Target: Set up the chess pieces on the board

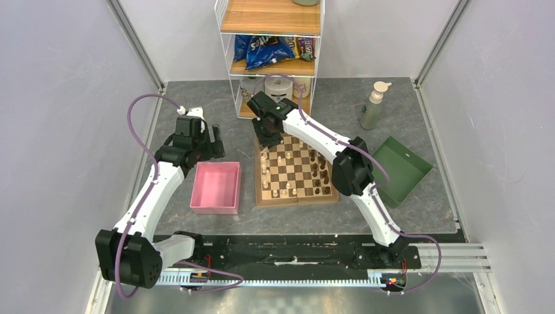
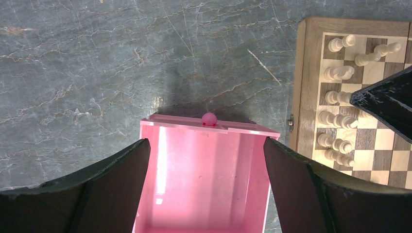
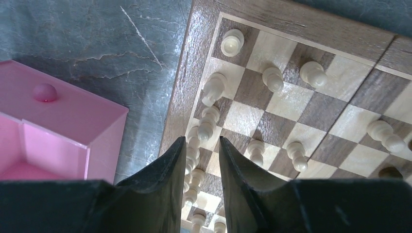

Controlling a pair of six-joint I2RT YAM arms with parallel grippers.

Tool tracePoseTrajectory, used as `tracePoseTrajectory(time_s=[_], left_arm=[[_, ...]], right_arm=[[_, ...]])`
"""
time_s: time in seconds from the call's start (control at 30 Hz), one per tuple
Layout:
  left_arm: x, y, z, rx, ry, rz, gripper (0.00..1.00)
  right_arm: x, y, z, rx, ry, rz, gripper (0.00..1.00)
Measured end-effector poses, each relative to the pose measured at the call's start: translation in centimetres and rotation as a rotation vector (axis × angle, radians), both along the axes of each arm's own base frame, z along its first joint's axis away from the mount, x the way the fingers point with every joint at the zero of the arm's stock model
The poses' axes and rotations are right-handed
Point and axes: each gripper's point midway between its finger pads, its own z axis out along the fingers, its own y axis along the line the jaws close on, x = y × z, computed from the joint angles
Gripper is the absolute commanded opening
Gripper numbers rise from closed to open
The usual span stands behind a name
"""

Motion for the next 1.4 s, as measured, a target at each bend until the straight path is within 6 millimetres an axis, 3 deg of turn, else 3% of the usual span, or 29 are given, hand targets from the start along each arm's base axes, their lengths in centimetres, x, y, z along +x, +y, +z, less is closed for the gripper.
tracePoseTrajectory(time_s=[0.17, 0.33, 0.43, 0.83, 1.03, 1.4], left_arm=[[0.0, 0.0, 0.0, 0.001, 0.000, 0.000, 0.94], [0.0, 0.1, 0.0, 0.001, 0.000, 0.002, 0.94], [0.0, 0.1, 0.0, 0.001, 0.000, 0.003, 0.94], [0.0, 0.2, 0.0, 0.001, 0.000, 0.006, 0.94], [0.0, 0.2, 0.0, 0.001, 0.000, 0.005, 0.94], [0.0, 0.1, 0.0, 0.001, 0.000, 0.005, 0.94]], right_arm=[[-0.7, -1.4, 2.0, -0.001, -0.030, -0.017, 0.39], [-3.1, -3.7, 5.2, 0.032, -0.049, -0.039, 0.39], [-4.5, -4.3, 6.0, 0.060, -0.043, -0.044, 0.39], [-8.6, -0.7, 1.2, 0.033, 0.046, 0.043, 0.42], [-8.8, -0.8, -0.8, -0.007, 0.067, 0.043, 0.44], [-8.4, -1.0, -1.4, -0.032, 0.055, 0.036, 0.40]])
